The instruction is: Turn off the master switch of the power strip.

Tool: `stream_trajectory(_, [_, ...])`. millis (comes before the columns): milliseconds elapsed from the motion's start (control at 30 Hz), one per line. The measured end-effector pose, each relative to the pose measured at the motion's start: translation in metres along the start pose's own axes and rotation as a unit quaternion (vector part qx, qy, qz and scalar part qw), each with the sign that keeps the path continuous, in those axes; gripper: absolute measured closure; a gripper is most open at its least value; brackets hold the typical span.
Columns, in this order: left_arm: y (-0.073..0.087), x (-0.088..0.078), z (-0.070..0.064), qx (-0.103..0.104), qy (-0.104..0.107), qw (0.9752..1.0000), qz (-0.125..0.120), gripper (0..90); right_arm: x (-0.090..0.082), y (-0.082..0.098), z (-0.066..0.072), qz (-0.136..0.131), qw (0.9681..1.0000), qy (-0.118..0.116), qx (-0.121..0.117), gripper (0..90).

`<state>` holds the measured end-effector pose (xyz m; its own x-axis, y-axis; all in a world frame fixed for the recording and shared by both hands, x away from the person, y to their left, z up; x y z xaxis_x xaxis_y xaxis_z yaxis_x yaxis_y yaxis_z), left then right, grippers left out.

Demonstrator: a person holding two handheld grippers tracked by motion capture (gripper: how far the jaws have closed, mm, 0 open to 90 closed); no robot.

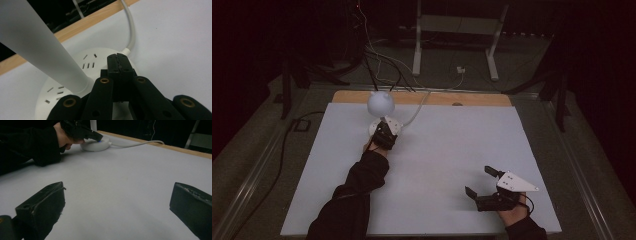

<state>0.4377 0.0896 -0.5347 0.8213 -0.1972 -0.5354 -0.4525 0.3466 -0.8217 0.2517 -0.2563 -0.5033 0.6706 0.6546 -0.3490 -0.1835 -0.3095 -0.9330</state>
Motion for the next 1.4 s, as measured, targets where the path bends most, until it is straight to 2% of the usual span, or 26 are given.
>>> stream_trajectory(33, [-0.001, 0.001, 0.000, 0.005, -0.003, 1.0000, 0.003, 90.0, 0.000, 0.000, 0.000, 0.000, 1.0000, 0.000, 0.000, 0.0])
stream_trajectory(200, [-0.002, 0.002, 0.000, -0.002, -0.002, 1.0000, 0.007, 90.0, -0.001, 0.000, 0.000, -0.001, 1.0000, -0.001, 0.000, 0.0])
stream_trajectory(300, [-0.003, 0.002, -0.001, 0.001, -0.004, 0.9999, 0.013, 90.0, -0.001, 0.000, 0.000, -0.002, 1.0000, -0.001, 0.001, 0.0])
stream_trajectory(333, [-0.004, 0.002, -0.003, 0.019, -0.008, 0.9997, 0.016, 90.0, -0.001, 0.000, 0.000, -0.002, 1.0000, -0.002, 0.001, 0.0])
stream_trajectory(400, [-0.004, 0.002, -0.007, 0.039, -0.020, 0.9988, 0.023, 90.0, -0.001, 0.000, 0.000, -0.002, 1.0000, -0.003, 0.002, 0.0])
stream_trajectory(433, [-0.005, 0.002, -0.007, 0.035, -0.016, 0.9990, 0.021, 90.0, -0.001, 0.000, 0.000, -0.002, 1.0000, -0.003, 0.000, 0.0])
stream_trajectory(500, [-0.004, 0.003, -0.010, 0.041, -0.022, 0.9988, 0.017, 90.0, -0.001, -0.001, 0.000, -0.003, 1.0000, -0.002, 0.000, 0.0])
stream_trajectory(633, [-0.007, 0.002, -0.007, 0.024, -0.008, 0.9993, 0.028, 90.0, -0.002, -0.001, 0.000, -0.004, 1.0000, -0.001, 0.000, 0.0])
stream_trajectory(733, [-0.009, 0.002, -0.008, 0.031, -0.010, 0.9989, 0.032, 90.0, -0.001, 0.000, 0.000, -0.003, 1.0000, -0.001, 0.001, 0.0])
stream_trajectory(767, [-0.010, -0.001, -0.008, 0.033, -0.009, 0.9991, 0.025, 90.0, -0.001, -0.001, 0.000, -0.003, 1.0000, -0.001, 0.001, 0.0])
stream_trajectory(833, [-0.013, -0.004, -0.010, 0.021, 0.000, 0.9995, 0.024, 90.0, -0.002, -0.001, 0.000, -0.004, 1.0000, 0.000, 0.000, 0.0])
stream_trajectory(867, [-0.015, -0.006, -0.011, 0.024, 0.006, 0.9994, 0.026, 90.0, -0.002, -0.001, 0.000, -0.005, 1.0000, 0.000, 0.000, 0.0])
stream_trajectory(933, [-0.020, -0.012, -0.014, 0.007, 0.023, 0.9995, 0.018, 90.0, -0.001, 0.000, -0.001, -0.003, 1.0000, 0.001, 0.002, 0.0])
stream_trajectory(1033, [-0.025, -0.020, -0.014, -0.003, 0.034, 0.9993, 0.014, 90.0, -0.002, -0.001, -0.001, -0.005, 1.0000, 0.002, 0.002, 0.0])
stream_trajectory(1167, [-0.029, -0.028, -0.010, -0.025, 0.045, 0.9986, 0.009, 90.0, -0.003, -0.001, -0.001, -0.006, 1.0000, 0.003, 0.005, 0.0])
stream_trajectory(1400, [-0.029, -0.038, -0.006, -0.026, 0.054, 0.9981, 0.009, 90.0, -0.002, -0.001, -0.001, -0.004, 1.0000, 0.002, 0.002, 0.0])
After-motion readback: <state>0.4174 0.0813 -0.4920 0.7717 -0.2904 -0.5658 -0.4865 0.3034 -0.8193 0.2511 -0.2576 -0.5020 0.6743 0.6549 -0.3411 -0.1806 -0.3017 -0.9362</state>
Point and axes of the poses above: each handheld gripper's, and its own axes: x roughly forward along the jaws, y roughly out of its underside, z roughly to its left, the point moved 2 cm from there along x, roughly forward along the jaws, and after that the axes turned 7 degrees about -x, right-handed, at the moved point
